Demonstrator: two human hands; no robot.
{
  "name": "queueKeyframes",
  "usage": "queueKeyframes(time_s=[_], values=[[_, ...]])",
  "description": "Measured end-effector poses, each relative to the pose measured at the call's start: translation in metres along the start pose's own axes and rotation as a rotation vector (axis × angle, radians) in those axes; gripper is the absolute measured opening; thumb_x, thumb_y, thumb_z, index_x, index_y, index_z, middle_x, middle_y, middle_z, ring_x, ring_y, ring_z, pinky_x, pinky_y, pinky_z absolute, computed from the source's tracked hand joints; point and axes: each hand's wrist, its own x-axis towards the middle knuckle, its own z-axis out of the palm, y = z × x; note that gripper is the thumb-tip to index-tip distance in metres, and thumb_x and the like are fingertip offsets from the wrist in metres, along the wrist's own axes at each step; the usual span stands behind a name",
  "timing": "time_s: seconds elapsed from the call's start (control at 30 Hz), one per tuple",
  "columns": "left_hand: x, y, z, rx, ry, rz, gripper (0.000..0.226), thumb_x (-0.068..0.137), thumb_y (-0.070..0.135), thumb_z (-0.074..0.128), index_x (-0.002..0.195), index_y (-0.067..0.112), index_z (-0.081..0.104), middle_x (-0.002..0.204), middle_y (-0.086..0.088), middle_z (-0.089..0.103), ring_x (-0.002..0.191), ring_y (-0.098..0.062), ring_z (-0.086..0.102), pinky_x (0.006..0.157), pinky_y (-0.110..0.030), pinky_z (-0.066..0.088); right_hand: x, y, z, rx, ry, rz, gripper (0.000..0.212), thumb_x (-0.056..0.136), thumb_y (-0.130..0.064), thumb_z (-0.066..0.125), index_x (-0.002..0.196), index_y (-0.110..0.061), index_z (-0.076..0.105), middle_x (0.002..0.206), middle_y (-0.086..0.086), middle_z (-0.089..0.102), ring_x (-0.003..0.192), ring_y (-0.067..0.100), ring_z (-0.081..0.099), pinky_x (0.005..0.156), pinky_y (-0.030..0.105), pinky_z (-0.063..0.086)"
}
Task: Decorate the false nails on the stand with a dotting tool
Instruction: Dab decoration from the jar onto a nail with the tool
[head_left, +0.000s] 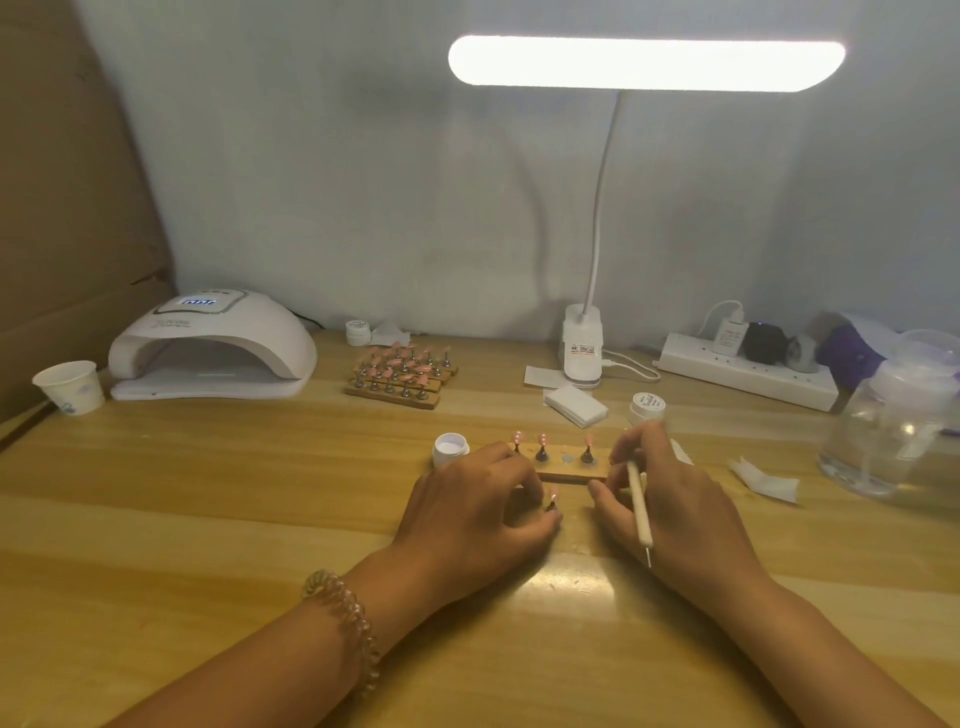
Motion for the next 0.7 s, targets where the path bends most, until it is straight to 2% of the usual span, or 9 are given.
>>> queueKeyframes(time_s=[0.1, 0.17, 0.27, 0.37, 0.47, 0.6, 0.7], values=[[-0.002, 0.000, -0.004, 0.042, 0.054, 0.028, 0.013, 0.082, 0.048, 0.056, 0.084, 0.035, 0.057, 0.089, 0.020, 0.056, 0.064, 0.006, 0.043, 0.056, -0.013, 0.027, -0.001, -0.001, -0.001, 0.001, 0.006, -0.034, 0.035, 0.089, -0.030, 0.068, 0.099, -0.036, 0.035, 0.080, -0.014, 0.065, 0.069, 0.010, 0.064, 0.054, 0.036, 0.053], [-0.001, -0.003, -0.010, 0.057, 0.164, 0.008, 0.007, 0.079, 0.039, 0.055, 0.082, 0.034, 0.052, 0.083, 0.017, 0.050, 0.064, 0.001, 0.042, 0.055, -0.014, 0.028, -0.001, -0.001, -0.001, 0.018, 0.008, -0.033, 0.034, 0.089, -0.029, 0.067, 0.099, -0.036, 0.035, 0.080, -0.014, 0.065, 0.069, 0.009, 0.065, 0.054, 0.036, 0.053], [0.004, -0.018, -0.016, 0.051, 0.291, -0.126, 0.025, 0.074, 0.032, 0.065, 0.089, 0.032, 0.044, 0.089, 0.016, 0.042, 0.079, -0.006, 0.044, 0.061, -0.017, 0.029, -0.002, 0.000, 0.000, 0.007, -0.001, -0.040, 0.033, 0.090, -0.029, 0.066, 0.100, -0.036, 0.035, 0.081, -0.015, 0.065, 0.066, 0.009, 0.062, 0.053, 0.034, 0.051], [0.008, -0.041, -0.015, 0.056, 0.180, -0.365, 0.049, 0.070, 0.047, 0.065, 0.106, 0.030, 0.036, 0.106, 0.011, 0.038, 0.103, -0.014, 0.042, 0.080, -0.026, 0.030, -0.002, 0.000, -0.001, -0.002, -0.022, -0.034, 0.031, 0.091, -0.029, 0.065, 0.100, -0.035, 0.036, 0.084, -0.016, 0.063, 0.066, 0.008, 0.059, 0.054, 0.032, 0.050], [0.010, -0.054, -0.010, 0.034, 0.070, -0.503, 0.057, 0.071, 0.053, 0.067, 0.112, 0.030, 0.034, 0.110, 0.011, 0.039, 0.105, -0.011, 0.038, 0.086, -0.028, 0.025, -0.002, -0.003, -0.003, 0.024, -0.038, -0.019, 0.030, 0.090, -0.031, 0.062, 0.100, -0.036, 0.035, 0.086, -0.020, 0.062, 0.068, 0.006, 0.059, 0.055, 0.033, 0.050], [0.011, -0.050, -0.005, -0.006, 0.039, -0.450, 0.035, 0.077, 0.049, 0.064, 0.096, 0.032, 0.040, 0.099, 0.015, 0.050, 0.096, -0.010, 0.047, 0.082, -0.030, 0.026, -0.005, -0.015, 0.001, 0.079, -0.082, 0.023, 0.036, 0.083, -0.054, 0.059, 0.100, -0.038, 0.033, 0.085, -0.023, 0.062, 0.073, -0.002, 0.060, 0.057, 0.029, 0.049], [0.009, -0.040, -0.004, 0.008, -0.001, -0.338, 0.032, 0.075, 0.052, 0.061, 0.088, 0.032, 0.039, 0.090, 0.015, 0.050, 0.085, -0.008, 0.049, 0.075, -0.029, 0.029, -0.007, -0.026, 0.010, 0.120, -0.108, 0.052, 0.049, 0.077, -0.062, 0.067, 0.100, -0.038, 0.031, 0.084, -0.022, 0.060, 0.079, 0.000, 0.064, 0.063, 0.033, 0.054]])
